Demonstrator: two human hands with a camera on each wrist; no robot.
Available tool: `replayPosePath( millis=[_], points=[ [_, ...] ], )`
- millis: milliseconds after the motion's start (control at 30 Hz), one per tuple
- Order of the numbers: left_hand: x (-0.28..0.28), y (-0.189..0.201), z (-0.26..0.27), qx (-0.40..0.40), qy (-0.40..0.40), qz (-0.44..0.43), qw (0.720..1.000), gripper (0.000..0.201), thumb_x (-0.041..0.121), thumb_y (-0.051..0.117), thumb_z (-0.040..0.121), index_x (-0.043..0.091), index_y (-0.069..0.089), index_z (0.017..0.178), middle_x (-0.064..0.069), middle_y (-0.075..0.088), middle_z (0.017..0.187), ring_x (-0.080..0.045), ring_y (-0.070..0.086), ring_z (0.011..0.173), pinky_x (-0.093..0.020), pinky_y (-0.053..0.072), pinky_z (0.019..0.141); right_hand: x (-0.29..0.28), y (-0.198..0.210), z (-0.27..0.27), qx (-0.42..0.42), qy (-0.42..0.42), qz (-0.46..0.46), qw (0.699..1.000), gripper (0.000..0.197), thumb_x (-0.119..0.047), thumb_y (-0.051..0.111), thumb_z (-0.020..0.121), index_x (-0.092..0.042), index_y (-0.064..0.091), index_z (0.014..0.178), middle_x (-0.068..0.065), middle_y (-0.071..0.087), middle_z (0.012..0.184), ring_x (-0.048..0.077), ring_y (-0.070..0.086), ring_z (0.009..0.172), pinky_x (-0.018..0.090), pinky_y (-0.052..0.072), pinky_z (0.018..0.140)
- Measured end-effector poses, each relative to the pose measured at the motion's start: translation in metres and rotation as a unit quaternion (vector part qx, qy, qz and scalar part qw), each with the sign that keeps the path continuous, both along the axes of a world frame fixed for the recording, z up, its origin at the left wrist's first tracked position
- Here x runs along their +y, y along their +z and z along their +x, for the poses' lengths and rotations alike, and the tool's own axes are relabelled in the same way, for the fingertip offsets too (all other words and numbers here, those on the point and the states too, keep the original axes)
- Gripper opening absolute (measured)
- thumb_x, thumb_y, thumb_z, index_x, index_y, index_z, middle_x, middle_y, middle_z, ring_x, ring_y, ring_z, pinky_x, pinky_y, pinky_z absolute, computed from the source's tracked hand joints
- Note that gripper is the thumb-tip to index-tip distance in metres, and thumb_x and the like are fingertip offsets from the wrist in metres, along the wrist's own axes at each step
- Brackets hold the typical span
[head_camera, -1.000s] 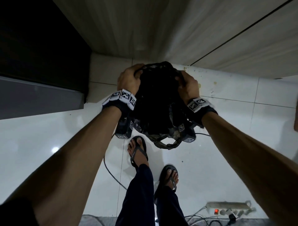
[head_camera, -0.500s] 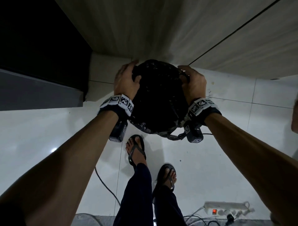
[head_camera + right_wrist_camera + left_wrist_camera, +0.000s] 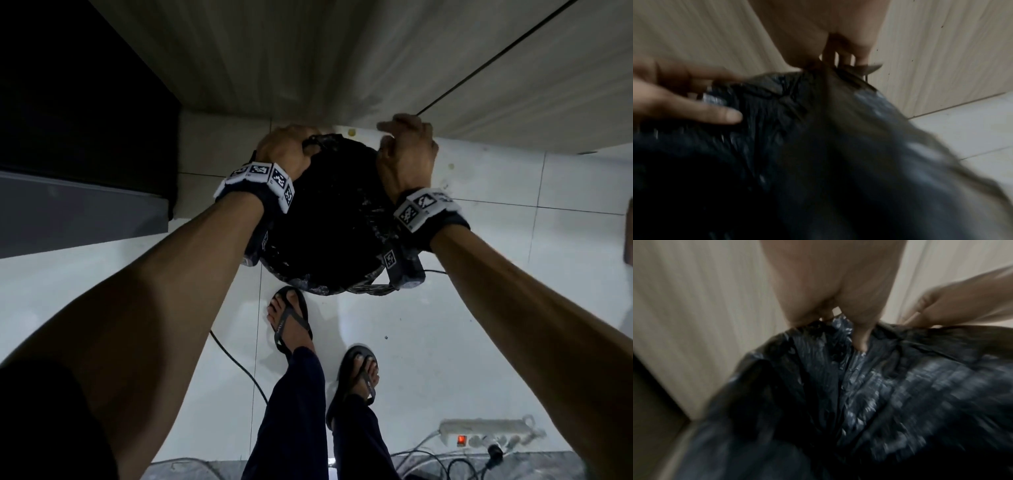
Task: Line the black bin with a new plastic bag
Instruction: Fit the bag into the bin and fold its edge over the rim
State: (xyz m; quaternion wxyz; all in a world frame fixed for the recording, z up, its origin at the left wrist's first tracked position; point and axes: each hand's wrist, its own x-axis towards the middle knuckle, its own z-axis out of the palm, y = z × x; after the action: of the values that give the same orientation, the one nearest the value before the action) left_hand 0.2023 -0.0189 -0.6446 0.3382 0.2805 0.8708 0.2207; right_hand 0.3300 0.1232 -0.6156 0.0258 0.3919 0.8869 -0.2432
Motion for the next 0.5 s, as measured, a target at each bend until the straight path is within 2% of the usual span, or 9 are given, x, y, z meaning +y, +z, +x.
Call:
replayPosePath(
  millis=[67,133,267,367,433,500],
  points=[
    [-0.005,-0.006,-0.001,-0.019,0.022,-0.01,1.0,0.035,0.034,0.05,0.093,0.023,0.059,0.126,-0.008,0.058,0.134,-0.029,0.054,0.121,-0.03,0.041,0.098,-0.014,0.0,0.002,0.096,0.067,0.005,0.993,0.038,-0.026,0.046,0.091,-0.02,0.061,0.126,0.005,0.06,0.127,0.026,0.053,0.116,0.036,0.045,0.093],
    [-0.01,-0.009,-0.001,-0.04,0.042,-0.012,0.998,0.036,0.039,0.053,0.091,0.022,0.062,0.122,-0.007,0.061,0.13,-0.028,0.057,0.117,-0.028,0.043,0.092,-0.029,-0.006,0.005,0.103,0.12,-0.025,0.987,0.036,-0.03,0.052,0.094,-0.025,0.058,0.129,0.003,0.064,0.122,0.024,0.059,0.109,0.035,0.05,0.089],
    [-0.023,-0.009,-0.001,-0.071,0.102,0.01,0.992,0.036,0.04,0.057,0.09,0.018,0.065,0.118,-0.008,0.066,0.123,-0.027,0.06,0.113,-0.027,0.044,0.09,-0.035,-0.02,0.018,0.104,0.078,-0.04,0.991,0.04,-0.018,0.049,0.095,-0.03,0.057,0.132,0.007,0.07,0.113,0.028,0.066,0.098,0.041,0.054,0.083],
    [-0.039,-0.009,0.001,-0.082,0.157,0.047,0.983,0.032,0.034,0.056,0.091,0.015,0.068,0.113,-0.009,0.069,0.118,-0.025,0.063,0.109,-0.026,0.045,0.086,-0.031,-0.022,0.032,0.072,0.089,-0.035,0.993,0.055,-0.015,0.042,0.092,-0.037,0.041,0.143,0.012,0.072,0.102,0.031,0.067,0.087,0.048,0.053,0.082],
    [-0.049,-0.01,0.005,-0.097,0.202,0.069,0.972,0.03,0.029,0.055,0.091,0.013,0.068,0.112,-0.01,0.07,0.116,-0.025,0.064,0.106,-0.021,0.044,0.082,-0.031,-0.019,0.041,0.05,0.093,-0.028,0.994,0.059,-0.019,0.039,0.092,-0.04,0.03,0.147,0.008,0.07,0.089,0.029,0.064,0.077,0.047,0.051,0.08],
    [-0.057,-0.011,0.011,-0.104,0.246,0.085,0.96,0.029,0.023,0.055,0.092,0.01,0.068,0.113,-0.011,0.069,0.116,-0.025,0.064,0.105,-0.02,0.044,0.081,-0.03,-0.019,0.049,0.044,0.076,-0.032,0.996,0.063,-0.014,0.04,0.092,-0.04,0.026,0.148,0.002,0.066,0.079,0.025,0.061,0.07,0.044,0.048,0.082]
  ],
)
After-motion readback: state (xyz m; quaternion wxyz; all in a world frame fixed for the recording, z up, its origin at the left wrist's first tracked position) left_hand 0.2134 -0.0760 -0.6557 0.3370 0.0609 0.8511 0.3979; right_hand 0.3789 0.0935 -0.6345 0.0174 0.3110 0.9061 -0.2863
